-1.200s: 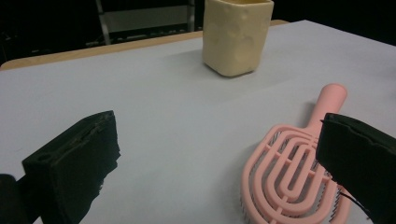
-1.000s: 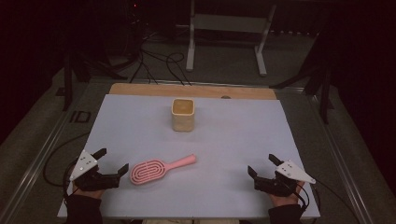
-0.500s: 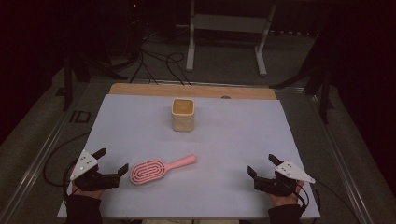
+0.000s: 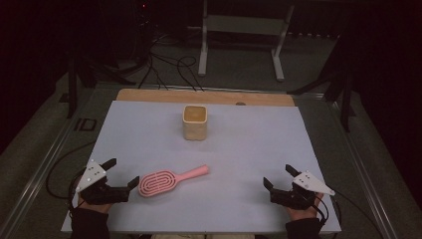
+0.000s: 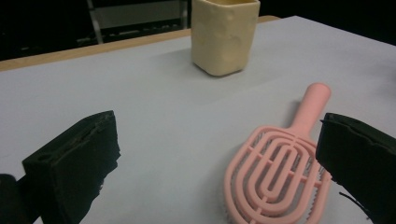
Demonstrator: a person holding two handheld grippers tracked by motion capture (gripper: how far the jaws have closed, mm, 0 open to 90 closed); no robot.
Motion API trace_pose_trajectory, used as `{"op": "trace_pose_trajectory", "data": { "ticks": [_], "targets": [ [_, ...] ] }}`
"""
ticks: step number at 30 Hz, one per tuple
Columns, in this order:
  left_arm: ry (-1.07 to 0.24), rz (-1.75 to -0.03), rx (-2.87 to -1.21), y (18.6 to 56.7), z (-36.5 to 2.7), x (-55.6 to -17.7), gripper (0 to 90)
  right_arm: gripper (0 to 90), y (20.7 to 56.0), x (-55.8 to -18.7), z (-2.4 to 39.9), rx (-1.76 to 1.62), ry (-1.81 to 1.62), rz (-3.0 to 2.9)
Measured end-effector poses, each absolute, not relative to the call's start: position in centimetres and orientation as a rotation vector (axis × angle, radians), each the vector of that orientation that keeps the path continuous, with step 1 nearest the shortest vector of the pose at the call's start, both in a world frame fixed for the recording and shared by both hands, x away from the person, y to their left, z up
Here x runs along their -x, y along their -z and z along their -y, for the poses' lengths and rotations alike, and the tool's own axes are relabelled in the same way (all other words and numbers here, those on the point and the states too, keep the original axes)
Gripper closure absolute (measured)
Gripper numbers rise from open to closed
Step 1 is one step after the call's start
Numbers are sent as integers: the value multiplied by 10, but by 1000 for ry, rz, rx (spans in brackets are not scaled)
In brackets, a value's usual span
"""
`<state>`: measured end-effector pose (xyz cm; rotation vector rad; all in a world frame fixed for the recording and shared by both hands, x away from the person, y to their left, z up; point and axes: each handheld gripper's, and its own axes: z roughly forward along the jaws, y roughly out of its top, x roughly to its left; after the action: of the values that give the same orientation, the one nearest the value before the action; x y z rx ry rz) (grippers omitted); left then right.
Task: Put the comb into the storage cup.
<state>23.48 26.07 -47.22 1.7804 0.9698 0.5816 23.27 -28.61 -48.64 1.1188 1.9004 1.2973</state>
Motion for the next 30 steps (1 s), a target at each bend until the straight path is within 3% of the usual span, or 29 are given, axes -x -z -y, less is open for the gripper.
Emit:
{"op": "trace_pose_trajectory", "data": {
  "ticks": [30],
  "targets": [
    [-471, -948, -1871, 470, -240, -237, 14, 77, 486, -232, 285, -1120, -1289, -1901]
  ]
}}
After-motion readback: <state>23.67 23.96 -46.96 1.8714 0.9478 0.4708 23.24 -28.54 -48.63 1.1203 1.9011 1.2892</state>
